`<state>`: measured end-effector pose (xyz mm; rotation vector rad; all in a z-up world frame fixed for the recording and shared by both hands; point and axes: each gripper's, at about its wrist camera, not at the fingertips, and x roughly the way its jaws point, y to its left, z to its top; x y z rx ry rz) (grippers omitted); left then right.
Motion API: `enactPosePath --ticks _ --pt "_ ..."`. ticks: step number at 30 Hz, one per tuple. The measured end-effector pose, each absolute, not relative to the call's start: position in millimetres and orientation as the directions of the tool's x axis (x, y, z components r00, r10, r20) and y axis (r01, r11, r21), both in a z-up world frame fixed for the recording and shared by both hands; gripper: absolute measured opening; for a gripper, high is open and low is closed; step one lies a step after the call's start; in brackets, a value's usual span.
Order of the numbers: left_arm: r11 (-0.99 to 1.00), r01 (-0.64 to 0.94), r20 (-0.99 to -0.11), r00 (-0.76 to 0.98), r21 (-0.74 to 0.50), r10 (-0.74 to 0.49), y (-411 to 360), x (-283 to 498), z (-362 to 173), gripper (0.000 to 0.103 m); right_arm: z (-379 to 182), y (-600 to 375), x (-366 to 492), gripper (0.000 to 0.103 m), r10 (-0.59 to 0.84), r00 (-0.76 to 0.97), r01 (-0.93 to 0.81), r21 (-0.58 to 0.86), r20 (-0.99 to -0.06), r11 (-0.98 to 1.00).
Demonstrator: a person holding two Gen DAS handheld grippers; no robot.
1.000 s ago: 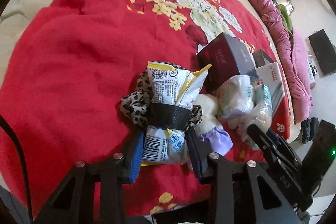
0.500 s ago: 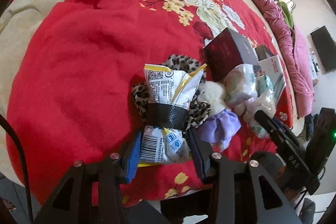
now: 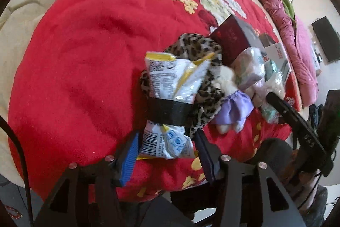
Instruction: Organize soft objects
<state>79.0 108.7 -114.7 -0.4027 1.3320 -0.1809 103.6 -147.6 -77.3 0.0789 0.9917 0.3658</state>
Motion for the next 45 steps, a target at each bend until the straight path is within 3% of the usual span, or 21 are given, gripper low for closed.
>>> enactPosePath --ticks 6,15,21,38,45 --pt "0.934 -0.082 -0.921 0.213 -0.348 -0.325 107 77 -123 0.049 -77 -149 103 0.051 0.331 0.495 -0.258 0.228 -0.803 0.939" --pt "0.907 -0.08 -0.895 0.218 -0.413 -0.389 122 74 -123 0.048 -76 -153 102 0.051 0.327 0.5 -0.25 0.228 -0.802 0.941" --pt "0.924 -0.112 -0.91 0.254 -0.365 -0.329 113 76 -124 0.042 -71 -154 100 0.051 0.324 0.517 -0.248 0.223 -0.792 0.943" --pt "0.95 -0.091 -0.869 0.438 -0.298 -0.231 105 72 -42 0.039 -39 -188 94 0.051 0.335 0.606 -0.207 0.264 -0.722 0.942" --pt "0.942 -0.126 -0.876 0.421 -0.312 -0.234 100 83 -55 0.037 -38 -207 98 0.051 0.333 0.618 -0.161 0.3 -0.712 0.94"
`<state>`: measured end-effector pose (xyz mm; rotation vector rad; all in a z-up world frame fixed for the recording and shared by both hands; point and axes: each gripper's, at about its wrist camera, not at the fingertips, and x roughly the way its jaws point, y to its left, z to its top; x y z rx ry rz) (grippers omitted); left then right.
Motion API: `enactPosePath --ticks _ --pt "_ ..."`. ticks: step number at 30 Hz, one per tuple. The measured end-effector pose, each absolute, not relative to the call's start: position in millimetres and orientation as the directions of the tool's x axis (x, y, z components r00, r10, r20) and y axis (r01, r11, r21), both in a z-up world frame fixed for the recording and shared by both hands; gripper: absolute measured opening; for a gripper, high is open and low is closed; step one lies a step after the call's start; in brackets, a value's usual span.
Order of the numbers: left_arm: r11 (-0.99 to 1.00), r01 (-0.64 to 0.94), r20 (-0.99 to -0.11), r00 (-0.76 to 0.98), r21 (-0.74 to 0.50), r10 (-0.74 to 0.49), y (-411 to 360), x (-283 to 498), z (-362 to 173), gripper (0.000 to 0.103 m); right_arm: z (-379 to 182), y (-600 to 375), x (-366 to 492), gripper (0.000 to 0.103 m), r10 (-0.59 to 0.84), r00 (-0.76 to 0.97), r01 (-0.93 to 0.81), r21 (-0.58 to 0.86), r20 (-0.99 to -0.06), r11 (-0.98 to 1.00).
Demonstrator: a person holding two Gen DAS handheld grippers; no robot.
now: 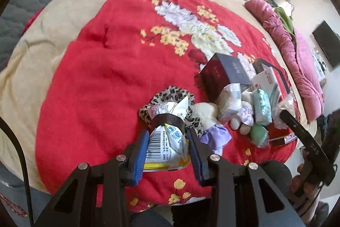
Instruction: Organize soft objects
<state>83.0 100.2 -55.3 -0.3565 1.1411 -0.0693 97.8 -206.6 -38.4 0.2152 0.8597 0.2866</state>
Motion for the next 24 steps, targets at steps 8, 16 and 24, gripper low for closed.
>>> enactPosePath --ticks 8,16,24 --pt "0.937 -0.106 -0.852 0.46 -0.333 -0.251 91 86 -38 0.036 -36 -208 94 0.051 0.344 0.623 -0.168 0.31 -0.703 0.936" --pt "0.935 -0.047 -0.815 0.506 -0.352 -0.281 67 93 -10 0.036 -29 -209 92 0.051 0.342 0.642 -0.173 0.305 -0.686 0.937" --pt "0.937 0.086 -0.783 0.526 -0.339 -0.332 3 115 34 0.036 -6 -229 87 0.051 0.331 0.69 -0.156 0.314 -0.644 0.937"
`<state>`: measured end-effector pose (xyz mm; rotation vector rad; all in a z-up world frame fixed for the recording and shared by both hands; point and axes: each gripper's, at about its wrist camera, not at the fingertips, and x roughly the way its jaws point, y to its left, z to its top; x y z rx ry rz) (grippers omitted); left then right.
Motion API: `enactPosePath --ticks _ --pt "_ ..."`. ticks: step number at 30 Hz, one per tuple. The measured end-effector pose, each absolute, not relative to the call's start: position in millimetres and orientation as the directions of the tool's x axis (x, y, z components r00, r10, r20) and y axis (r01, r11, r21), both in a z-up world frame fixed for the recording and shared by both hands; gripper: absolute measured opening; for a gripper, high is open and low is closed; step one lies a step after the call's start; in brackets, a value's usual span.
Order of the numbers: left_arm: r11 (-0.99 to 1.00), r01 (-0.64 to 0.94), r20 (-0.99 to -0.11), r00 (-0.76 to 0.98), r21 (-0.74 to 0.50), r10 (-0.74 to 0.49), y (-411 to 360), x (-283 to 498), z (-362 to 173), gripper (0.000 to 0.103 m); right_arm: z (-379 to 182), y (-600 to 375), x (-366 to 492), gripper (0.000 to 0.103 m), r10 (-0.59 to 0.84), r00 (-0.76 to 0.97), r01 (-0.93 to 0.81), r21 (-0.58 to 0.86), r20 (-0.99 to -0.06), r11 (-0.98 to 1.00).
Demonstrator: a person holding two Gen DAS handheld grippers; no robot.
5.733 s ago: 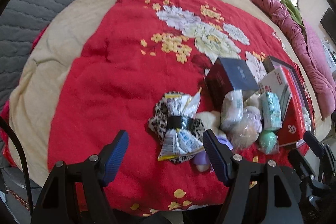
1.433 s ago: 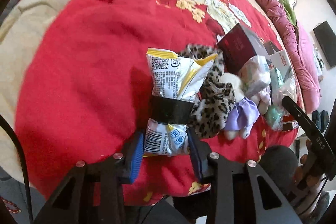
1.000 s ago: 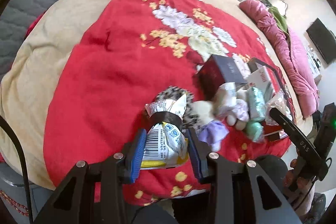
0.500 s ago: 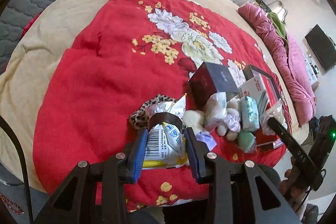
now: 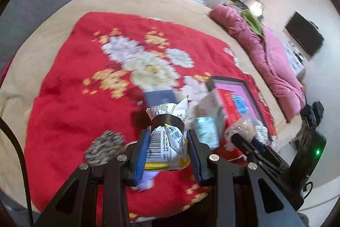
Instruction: Organize soft objects
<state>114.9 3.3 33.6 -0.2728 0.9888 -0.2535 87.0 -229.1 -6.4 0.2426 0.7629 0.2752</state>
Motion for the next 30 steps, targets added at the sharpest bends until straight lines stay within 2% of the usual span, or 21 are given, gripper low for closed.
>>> enactPosePath --ticks 8,18,30 --pt "0.926 0.192 -0.775 0.507 -0.326 -0.378 -74 141 53 0.036 18 -292 87 0.051 0.226 0.772 -0.027 0.325 -0.595 0.945" --pt "0.896 0.307 -0.779 0.453 -0.32 -0.433 -165 165 52 0.036 31 -376 81 0.051 0.033 0.797 0.165 0.27 -0.603 0.948" --pt "0.874 0.376 -0.803 0.391 -0.307 -0.45 -238 181 29 0.036 22 -437 75 0.051 -0.026 0.791 0.261 0.299 -0.611 0.918"
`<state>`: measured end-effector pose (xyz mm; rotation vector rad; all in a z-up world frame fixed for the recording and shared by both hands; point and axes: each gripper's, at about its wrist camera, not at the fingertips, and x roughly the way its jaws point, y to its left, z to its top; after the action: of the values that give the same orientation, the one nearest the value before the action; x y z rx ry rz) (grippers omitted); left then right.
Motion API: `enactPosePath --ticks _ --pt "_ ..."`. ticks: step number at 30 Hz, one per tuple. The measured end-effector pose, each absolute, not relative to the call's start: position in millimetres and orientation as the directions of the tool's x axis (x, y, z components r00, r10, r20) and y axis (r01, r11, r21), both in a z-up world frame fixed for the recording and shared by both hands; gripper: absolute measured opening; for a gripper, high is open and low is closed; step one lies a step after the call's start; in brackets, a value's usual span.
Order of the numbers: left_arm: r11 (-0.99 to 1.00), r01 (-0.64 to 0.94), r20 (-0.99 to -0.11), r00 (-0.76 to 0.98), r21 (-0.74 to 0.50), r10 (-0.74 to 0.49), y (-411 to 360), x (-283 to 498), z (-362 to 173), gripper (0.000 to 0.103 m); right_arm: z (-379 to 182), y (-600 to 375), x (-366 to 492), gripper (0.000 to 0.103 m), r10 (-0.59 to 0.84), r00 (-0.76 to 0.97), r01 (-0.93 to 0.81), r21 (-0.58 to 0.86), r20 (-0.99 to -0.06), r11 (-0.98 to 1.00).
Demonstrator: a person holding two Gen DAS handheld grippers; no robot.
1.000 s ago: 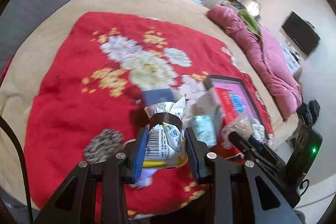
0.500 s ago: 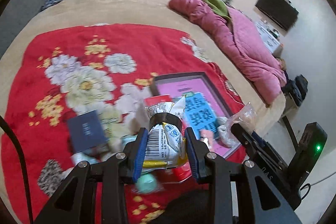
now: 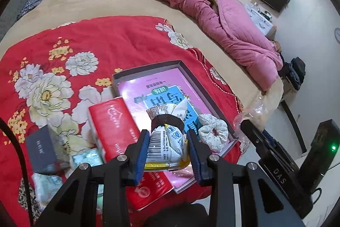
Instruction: Organize soft objects
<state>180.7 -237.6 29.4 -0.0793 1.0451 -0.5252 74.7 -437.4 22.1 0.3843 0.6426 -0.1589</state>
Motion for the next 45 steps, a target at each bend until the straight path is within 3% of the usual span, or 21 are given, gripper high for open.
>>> enactPosePath --ticks 25,45 --pt "0.889 0.357 -0.852 0.328 -0.288 -0.407 -285 187 -40 0.036 -25 -455 94 0.051 -0.058 0.708 0.298 0.223 -0.704 0.928" --pt "0.894 0.391 -0.886 0.306 -0.218 -0.349 -305 183 -63 0.036 -49 -457 99 0.051 -0.052 0.647 0.3 0.191 -0.761 0.935"
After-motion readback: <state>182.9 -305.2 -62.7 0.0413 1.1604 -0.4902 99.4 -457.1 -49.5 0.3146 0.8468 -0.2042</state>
